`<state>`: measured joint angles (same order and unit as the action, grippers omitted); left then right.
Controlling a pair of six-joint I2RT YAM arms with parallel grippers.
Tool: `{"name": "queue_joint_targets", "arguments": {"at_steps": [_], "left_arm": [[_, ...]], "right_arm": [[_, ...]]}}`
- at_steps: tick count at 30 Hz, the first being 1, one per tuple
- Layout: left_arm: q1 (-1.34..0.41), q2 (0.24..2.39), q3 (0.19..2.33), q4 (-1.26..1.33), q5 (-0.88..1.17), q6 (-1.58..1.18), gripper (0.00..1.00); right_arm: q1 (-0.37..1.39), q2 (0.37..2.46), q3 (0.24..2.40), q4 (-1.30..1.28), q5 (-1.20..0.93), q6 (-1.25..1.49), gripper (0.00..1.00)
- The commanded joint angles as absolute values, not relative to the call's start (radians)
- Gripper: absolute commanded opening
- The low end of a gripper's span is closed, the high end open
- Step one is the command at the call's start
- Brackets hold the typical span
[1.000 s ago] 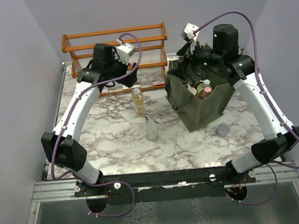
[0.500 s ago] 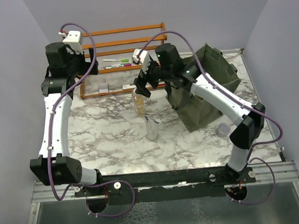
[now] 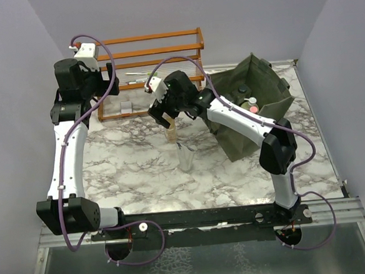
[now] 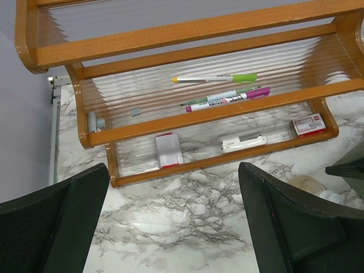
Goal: Place the personal care products into the canvas bag
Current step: Pick up the care product from the center of the board.
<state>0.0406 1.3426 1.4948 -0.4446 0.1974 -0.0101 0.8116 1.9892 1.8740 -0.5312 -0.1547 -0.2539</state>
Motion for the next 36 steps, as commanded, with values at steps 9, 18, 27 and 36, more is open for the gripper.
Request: {"name": "queue_joint_targets", "arguments": {"at_steps": [9, 18, 27, 36], "left_arm": [[0.043, 1.296, 1.452, -0.393, 0.255, -0.026, 0.99], [0.043, 1.292, 1.453, -0.393, 0.269, -0.023, 0.99], [0.043, 1.297, 1.441, -0.389, 0.285, -0.010, 0.99], [0.043, 1.299, 1.434, -0.387, 0.296, -0.006, 0.99]], "right_arm": [[0.819, 2.056, 1.861, -0.461, 0.022, -0.248, 1.00], [0.815, 2.046, 1.816, -0.474, 0.019, -0.243, 0.98], [0.793, 2.010, 1.752, -0.469, 0.012, -0.242, 0.96], [0.758, 1.989, 1.736, -0.466, 0.005, -0.238, 0.96]]}}
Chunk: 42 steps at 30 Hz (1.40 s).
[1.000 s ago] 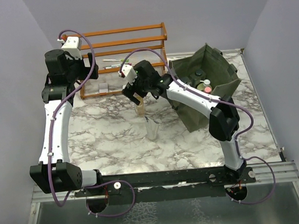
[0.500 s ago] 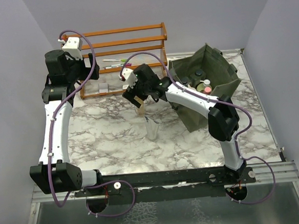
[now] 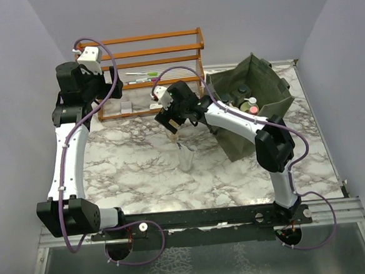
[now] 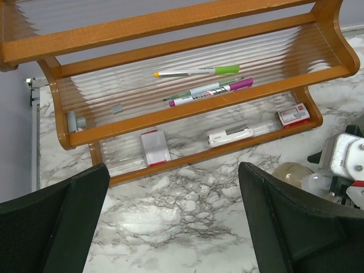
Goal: Place the personal care products into the canvas bag
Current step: Pick up the care product from the center of the board.
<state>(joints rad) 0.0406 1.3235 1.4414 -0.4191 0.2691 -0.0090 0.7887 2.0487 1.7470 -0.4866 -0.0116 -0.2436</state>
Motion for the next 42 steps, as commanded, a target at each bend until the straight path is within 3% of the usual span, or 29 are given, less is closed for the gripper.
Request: {"name": "queue_joint_targets", "arguments": {"at_steps": [1, 15, 35, 42], "left_arm": [[0.043, 1.299, 1.431, -0.387, 0.297, -0.004, 0.99], [0.043, 1.307, 1.431, -0.380, 0.311, -0.005, 0.99], [0.042, 1.313, 1.433, -0.379, 0.331, -0.008, 0.99], [0.043, 1.316, 1.432, -0.378, 0.332, -0.007, 0.99]], "right_arm": [[0.752, 1.987, 1.734, -0.467, 0.000, -0.238, 0.96], [0.744, 2.022, 1.788, -0.500, -0.209, -0.209, 0.93], [0.744, 2.125, 1.901, -0.550, -0.174, -0.190, 0.85], [0.744, 2.134, 1.916, -0.558, -0.177, -0.196, 0.74]]}}
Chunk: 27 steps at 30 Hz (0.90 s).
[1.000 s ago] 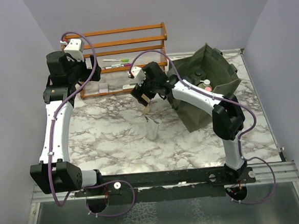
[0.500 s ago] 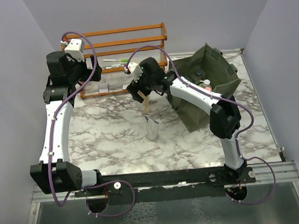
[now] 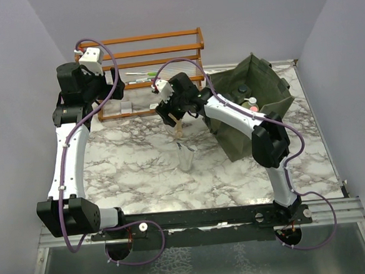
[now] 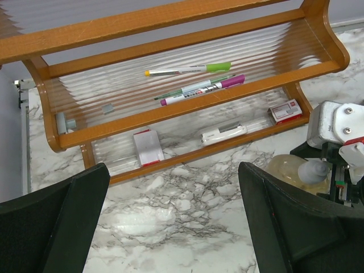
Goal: Place the personal care products into the canvas bag
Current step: Pick up the care product from the center of the board.
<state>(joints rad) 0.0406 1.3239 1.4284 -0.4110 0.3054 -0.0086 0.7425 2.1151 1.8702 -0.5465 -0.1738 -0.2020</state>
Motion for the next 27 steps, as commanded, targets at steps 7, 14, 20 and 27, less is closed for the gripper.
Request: {"name": "queue_joint_targets", "arguments": {"at_steps": [7, 14, 20, 27], "left_arm": [[0.043, 1.316, 1.431, -0.376, 0.339, -0.003, 0.99], [0.043, 1.324, 1.440, -0.379, 0.370, -0.012, 0.99], [0.043, 1.351, 1.461, -0.393, 0.396, -0.011, 0.97], [0.043, 1.375, 1.484, -0.402, 0.395, -0.008, 0.97]], "right_arm": [[0.744, 2.117, 1.924, -0.557, -0.181, -0.206, 0.56], [0.744, 2.081, 1.944, -0.555, -0.182, -0.243, 0.34], [0.744, 2.025, 1.974, -0.565, -0.195, -0.285, 0.07], [0.738, 1.932, 2.008, -0.588, -0.224, -0.308, 0.01]]}}
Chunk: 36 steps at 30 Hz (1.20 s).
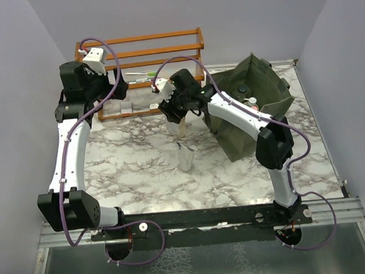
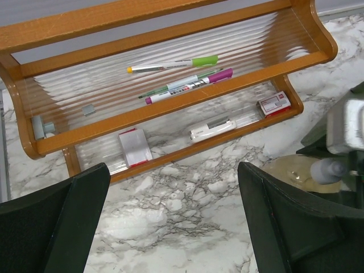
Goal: Place the personal care products into the canvas bag
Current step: Pick up the care product from the center of the board.
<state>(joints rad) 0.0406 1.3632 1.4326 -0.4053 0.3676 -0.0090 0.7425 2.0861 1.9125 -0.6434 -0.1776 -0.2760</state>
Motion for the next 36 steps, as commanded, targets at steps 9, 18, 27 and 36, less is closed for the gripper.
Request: {"name": "queue_joint_targets", "arguments": {"at_steps": [9, 18, 27, 36], "left_arm": [[0.043, 1.417, 1.540, -0.394, 0.386, -0.043, 0.97], [0.039, 1.429, 1.562, -0.387, 0.376, -0.046, 0.97], [-0.008, 1.446, 1.593, -0.383, 0.371, -0.023, 0.96], [-0.082, 1.474, 1.606, -0.373, 0.443, 0.026, 0.95]], "right_arm": [[0.729, 1.788, 2.054, -0.641, -0.258, -0.320, 0.01], [0.726, 1.649, 2.086, -0.665, -0.242, -0.348, 0.01], [0.716, 1.561, 2.186, -0.738, -0.194, -0.359, 0.01], [0.643, 1.449, 2.183, -0.757, -0.131, -0.372, 0.01]]}}
